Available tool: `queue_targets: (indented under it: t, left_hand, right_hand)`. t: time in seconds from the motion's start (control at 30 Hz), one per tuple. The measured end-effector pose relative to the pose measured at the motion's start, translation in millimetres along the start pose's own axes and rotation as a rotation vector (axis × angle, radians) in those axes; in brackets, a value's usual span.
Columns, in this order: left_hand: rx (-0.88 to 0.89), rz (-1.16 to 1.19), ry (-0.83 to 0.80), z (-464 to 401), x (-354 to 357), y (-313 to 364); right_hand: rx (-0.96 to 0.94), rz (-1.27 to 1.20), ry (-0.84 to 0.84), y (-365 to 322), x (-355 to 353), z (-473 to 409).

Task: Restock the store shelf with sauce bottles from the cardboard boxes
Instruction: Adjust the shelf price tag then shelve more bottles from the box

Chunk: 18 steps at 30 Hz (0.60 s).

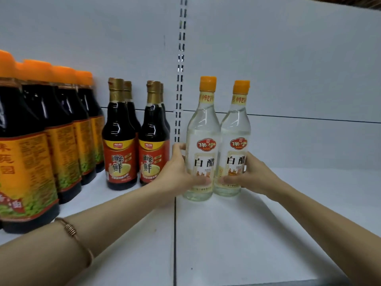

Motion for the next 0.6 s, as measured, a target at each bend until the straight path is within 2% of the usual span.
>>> queue_targets:
  t: [0.3,0.43,0.6]
  left_hand:
    - [-0.124,-0.144,0.137,-51,-13,-20]
    - [-0.069,-0.101,0.190,-57,-7,-23]
    - [-0.079,-0.040,0.217,-64,-5,-27]
  right_hand:
    - [0.039,0.024,0.061,8,6,-44]
    - [0.081,0.022,0.100,15,6,-60]
    - [0.090,0.035,0.066,23,7,-73]
Point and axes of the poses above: each hand's wrist, its own z-axis away from the middle knuckle, its own x-axis out of the palm, y = z × x, the point moved 7 cm from there along -z, towards the middle knuckle, and after that the axes turned 11 degrees about -y, right-handed, at the moved point
